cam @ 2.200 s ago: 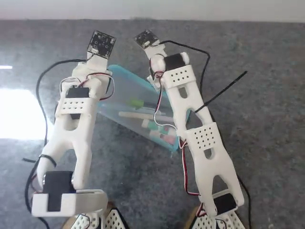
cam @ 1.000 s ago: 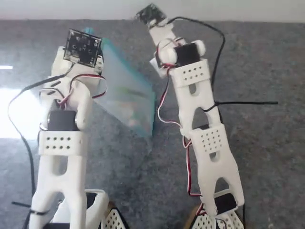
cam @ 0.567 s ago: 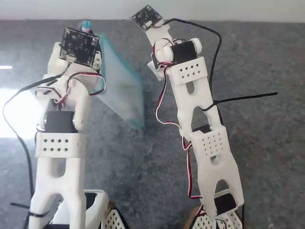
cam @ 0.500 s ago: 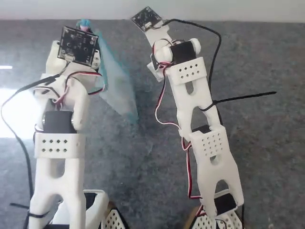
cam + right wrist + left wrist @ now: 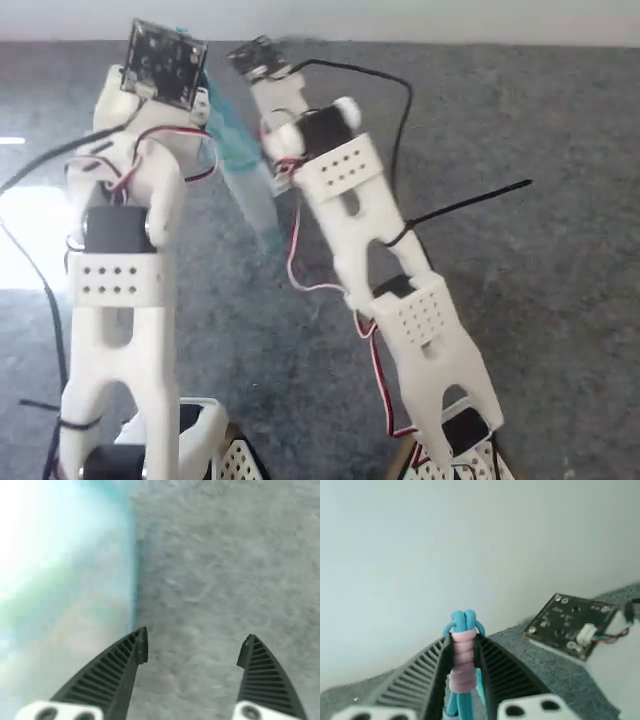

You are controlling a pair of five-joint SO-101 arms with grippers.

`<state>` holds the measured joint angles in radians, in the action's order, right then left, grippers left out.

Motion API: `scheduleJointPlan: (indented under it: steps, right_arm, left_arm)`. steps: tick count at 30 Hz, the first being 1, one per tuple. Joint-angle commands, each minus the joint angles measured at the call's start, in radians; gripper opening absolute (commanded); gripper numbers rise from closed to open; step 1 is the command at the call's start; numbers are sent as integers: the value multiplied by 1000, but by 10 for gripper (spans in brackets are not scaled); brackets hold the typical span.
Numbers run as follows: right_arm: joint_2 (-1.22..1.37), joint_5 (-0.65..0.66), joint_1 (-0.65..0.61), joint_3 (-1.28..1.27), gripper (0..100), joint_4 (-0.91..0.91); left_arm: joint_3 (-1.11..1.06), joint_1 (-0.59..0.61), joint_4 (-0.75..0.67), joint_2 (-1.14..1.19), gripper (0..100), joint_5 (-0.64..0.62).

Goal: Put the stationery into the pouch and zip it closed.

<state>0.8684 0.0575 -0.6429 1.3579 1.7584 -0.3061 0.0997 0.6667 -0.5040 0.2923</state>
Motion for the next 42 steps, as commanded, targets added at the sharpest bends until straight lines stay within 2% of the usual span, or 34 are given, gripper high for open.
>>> scheduleJointPlan:
  steps: [1,7,11,15,23,27,30,33,37,42]
  right_arm:
    - [-117,-78,-28,6,296,45]
    - [-171,-249,-51,5,296,45]
    - [-182,-273,-130,14,296,44]
    - [-213,-302,-142,8,296,44]
    - [-260,-310,-173,12,296,44]
    - [-269,-301,-168,17,296,41]
    - [-311,-298,-102,14,296,41]
    - [-390,-236,16,14,296,39]
    - [-487,-84,206,-18,296,42]
    - [-559,261,358,-180,297,39]
  left_arm:
    - [173,3,44,43,10,-11]
    - [529,25,305,222,10,-212]
    - [806,23,502,382,10,-282]
    - [1109,25,701,525,10,-288]
    - [1624,23,999,741,10,-287]
    - [1745,23,1062,767,10,-287]
    - [1797,2,1083,767,10,-287]
    - [1842,-23,1089,767,10,-287]
    - [1811,-115,1091,733,10,-245]
    - [1621,-324,1089,624,10,-78]
